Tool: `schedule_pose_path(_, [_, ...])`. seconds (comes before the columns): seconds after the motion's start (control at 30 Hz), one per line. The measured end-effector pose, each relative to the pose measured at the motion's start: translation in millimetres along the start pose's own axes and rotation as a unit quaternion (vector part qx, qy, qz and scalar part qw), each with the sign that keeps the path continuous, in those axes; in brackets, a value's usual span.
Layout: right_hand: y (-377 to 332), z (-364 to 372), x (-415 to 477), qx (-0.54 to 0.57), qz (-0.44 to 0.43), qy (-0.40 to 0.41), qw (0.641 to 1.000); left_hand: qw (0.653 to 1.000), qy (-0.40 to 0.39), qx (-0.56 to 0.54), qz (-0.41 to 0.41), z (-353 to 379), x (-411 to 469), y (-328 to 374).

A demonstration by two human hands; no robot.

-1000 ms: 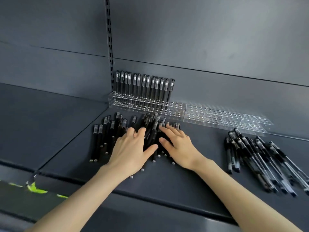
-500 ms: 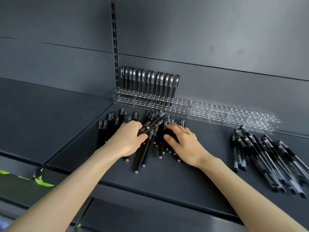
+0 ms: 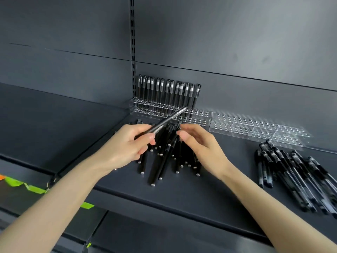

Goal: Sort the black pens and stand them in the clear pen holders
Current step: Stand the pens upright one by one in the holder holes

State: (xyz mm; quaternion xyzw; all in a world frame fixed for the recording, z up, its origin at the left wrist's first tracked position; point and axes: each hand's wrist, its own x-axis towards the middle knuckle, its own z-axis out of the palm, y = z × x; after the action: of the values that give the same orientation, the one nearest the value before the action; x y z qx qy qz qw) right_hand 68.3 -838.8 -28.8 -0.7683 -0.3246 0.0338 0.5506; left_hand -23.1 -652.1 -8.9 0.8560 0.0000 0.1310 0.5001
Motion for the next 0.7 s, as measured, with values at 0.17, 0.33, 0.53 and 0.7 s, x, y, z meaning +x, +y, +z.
schedule_pose_path(0.17, [-24.9,0.4,16.9,0.147,0.007,0.118,0.982,0.990,0.022,0.068,0.121,28.3,22.4,1.2])
schedule_pose_path(0.33, [-27.4,-15.4,46.1,0.191,0.024,0.177,0.965,0.984,0.028,0.059,0.167,30.0,56.9,4.3])
schedule_pose_path(0.53, [-25.3,-38.9,90.5,0.204,-0.013,0.303,0.931,0.983,-0.004,0.069,0.169,10.4,113.9,-14.7])
schedule_pose_path(0.7, [-6.6,-54.0,118.5,0.007,-0.055,0.389,0.920,0.991,-0.026,-0.025,0.132,8.0,159.5,-19.6])
